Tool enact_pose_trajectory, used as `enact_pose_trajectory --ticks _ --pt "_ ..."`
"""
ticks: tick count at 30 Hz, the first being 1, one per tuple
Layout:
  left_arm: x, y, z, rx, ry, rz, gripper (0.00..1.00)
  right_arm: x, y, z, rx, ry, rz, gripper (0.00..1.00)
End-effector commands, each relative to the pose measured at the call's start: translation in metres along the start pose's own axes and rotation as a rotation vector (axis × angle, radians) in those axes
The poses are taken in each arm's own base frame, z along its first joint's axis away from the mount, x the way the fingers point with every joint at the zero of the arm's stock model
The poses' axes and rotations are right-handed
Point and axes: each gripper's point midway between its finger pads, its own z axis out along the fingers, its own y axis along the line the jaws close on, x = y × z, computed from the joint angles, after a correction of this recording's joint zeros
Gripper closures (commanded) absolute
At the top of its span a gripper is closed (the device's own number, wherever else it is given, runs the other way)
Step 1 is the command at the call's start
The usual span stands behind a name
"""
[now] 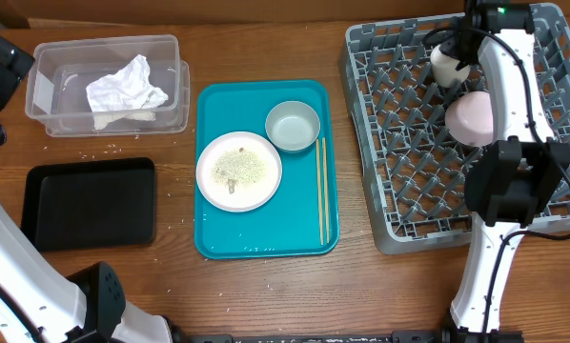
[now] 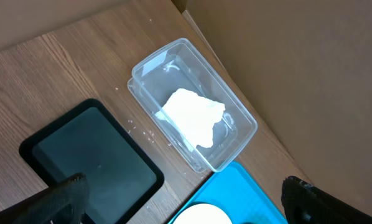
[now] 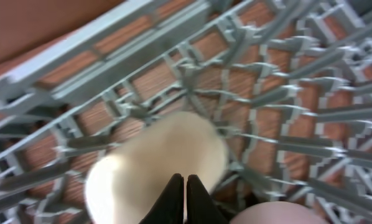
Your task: Sort waste into correct bins and load items into the dishwasher
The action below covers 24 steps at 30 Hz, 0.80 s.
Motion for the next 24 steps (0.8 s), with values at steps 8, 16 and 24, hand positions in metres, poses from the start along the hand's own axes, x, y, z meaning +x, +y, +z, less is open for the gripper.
enact_pose_trajectory --ticks 8,16,24 --pt "-0.001 0.001 -0.010 0.006 -0.024 -0.006 0.00 -0.037 0.022 -0.073 -0.219 -0.115 0.004 0.96" --pt "-0.001 0.001 -0.010 0.006 -0.024 -0.005 0.00 -0.014 0.056 -0.069 -0.413 -0.019 -0.061 0.93" --pt "0.000 -0.001 -0.010 0.008 -0.023 -0.001 0.00 0.003 0.041 -0.028 -0.293 0.045 -0.057 0.93"
